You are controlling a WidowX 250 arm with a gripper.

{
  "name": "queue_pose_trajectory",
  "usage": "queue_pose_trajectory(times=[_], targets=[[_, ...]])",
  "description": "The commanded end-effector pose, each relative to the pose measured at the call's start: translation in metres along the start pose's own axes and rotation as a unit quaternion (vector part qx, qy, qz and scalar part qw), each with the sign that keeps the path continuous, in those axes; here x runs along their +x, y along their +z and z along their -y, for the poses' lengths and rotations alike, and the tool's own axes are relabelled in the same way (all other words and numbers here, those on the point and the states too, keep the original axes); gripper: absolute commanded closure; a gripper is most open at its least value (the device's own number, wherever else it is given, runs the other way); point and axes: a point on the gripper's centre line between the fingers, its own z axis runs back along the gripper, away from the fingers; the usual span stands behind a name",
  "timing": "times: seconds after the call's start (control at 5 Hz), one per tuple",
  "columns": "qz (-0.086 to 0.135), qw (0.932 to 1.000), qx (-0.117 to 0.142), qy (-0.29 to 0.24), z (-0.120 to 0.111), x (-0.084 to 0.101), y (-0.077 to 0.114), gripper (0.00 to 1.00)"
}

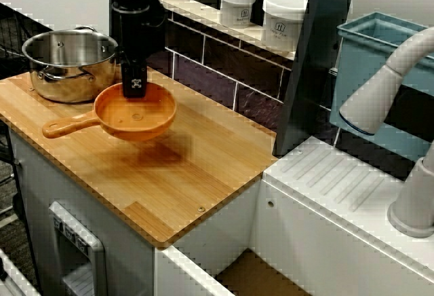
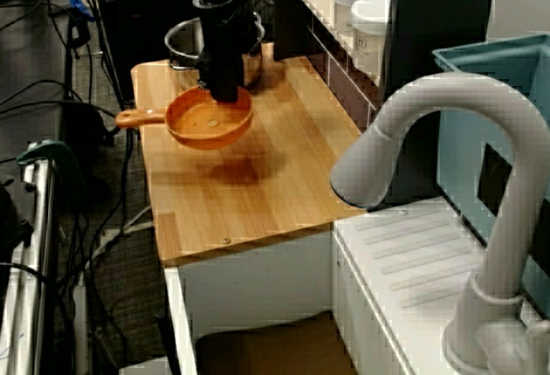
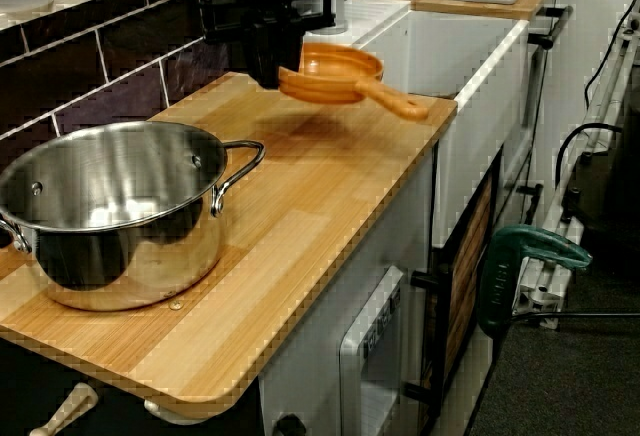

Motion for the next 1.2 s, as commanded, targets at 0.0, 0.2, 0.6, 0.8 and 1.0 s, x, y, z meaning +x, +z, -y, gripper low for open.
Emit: queue_pose_trajectory(times=[0.0, 0.2, 0.6, 0.8, 1.0], targets=[[0.03, 0.9994, 0.017, -0.007, -0.012, 0.011, 0.052, 1.0], [0.028, 0.9996, 0.005, 0.0, -0.016, 0.014, 0.068, 1.0], [0.029, 0.9995, -0.012, 0.004, -0.023, 0.013, 0.093, 1.0], [0.028, 0.9995, -0.017, 0.001, -0.019, 0.01, 0.102, 1.0], [0.035, 0.9991, -0.022, 0.001, -0.019, 0.007, 0.116, 1.0]])
